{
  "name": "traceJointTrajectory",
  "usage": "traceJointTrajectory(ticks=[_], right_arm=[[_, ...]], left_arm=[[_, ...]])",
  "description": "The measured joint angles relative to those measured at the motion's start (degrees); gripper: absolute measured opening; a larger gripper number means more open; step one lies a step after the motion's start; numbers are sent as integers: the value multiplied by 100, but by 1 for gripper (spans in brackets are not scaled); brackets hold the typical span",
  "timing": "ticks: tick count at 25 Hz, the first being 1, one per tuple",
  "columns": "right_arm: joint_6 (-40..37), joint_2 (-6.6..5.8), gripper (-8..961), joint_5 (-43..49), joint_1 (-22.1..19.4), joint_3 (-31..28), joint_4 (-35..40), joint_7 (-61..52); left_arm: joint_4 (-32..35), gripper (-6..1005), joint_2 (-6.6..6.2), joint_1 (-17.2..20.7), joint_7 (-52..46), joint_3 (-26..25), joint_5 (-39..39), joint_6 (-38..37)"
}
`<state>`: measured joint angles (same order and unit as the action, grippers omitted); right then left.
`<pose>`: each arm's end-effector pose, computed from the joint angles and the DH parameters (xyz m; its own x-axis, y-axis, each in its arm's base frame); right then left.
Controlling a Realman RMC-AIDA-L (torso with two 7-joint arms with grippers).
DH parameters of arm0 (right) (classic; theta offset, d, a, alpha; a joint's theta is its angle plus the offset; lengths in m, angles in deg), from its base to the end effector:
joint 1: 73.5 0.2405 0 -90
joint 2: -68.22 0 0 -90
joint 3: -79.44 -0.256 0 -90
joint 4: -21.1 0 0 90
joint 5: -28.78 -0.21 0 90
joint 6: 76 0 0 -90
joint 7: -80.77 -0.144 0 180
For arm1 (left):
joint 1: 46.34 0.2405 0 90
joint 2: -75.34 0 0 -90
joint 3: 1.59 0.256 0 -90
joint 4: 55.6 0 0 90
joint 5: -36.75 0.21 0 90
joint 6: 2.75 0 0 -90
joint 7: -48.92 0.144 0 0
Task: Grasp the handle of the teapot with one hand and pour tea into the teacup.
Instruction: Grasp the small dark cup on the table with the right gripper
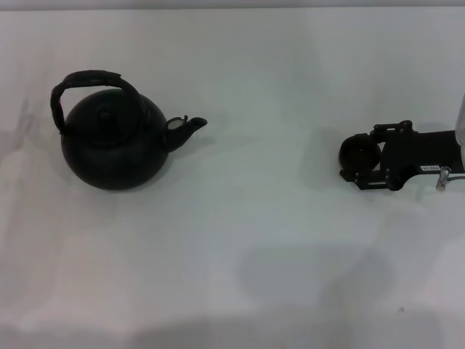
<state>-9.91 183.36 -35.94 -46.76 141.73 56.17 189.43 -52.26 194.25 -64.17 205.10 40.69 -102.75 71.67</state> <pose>0.3218 0.3313 -0.0252 0.9585 -0.2724 -0.0844 -0.2846 -0.8948 -0.3439 -0.3829 0.2778 0.0242 0.6224 -0.0343 0.7820 0.7813 -0.0329 -0.6233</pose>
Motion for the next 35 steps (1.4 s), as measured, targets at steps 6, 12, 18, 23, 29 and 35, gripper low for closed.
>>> traceJointTrajectory(ticks=[6, 12, 18, 23, 29, 35], right_arm=[[253, -7, 723, -15, -18, -34, 292, -261], [617, 10, 722, -21, 20, 49, 625, -612], [589, 32, 722, -24, 261, 394, 689, -936], [509, 67, 721, -132, 470, 642, 662, -935], [67, 75, 722, -475, 533, 1248, 663, -911], [-579, 81, 722, -661, 533, 2025, 657, -910]], left_arm=[[8, 873, 0, -6, 0, -2, 2, 0], [9, 873, 0, -16, 0, 37, 27, 2], [8, 873, 0, -28, 0, 45, 46, 3], [0, 873, 7, -42, 0, 51, 46, 3], [-24, 872, 9, -19, -6, 53, 45, 2], [-44, 872, 17, -2, -8, 52, 45, 3]])
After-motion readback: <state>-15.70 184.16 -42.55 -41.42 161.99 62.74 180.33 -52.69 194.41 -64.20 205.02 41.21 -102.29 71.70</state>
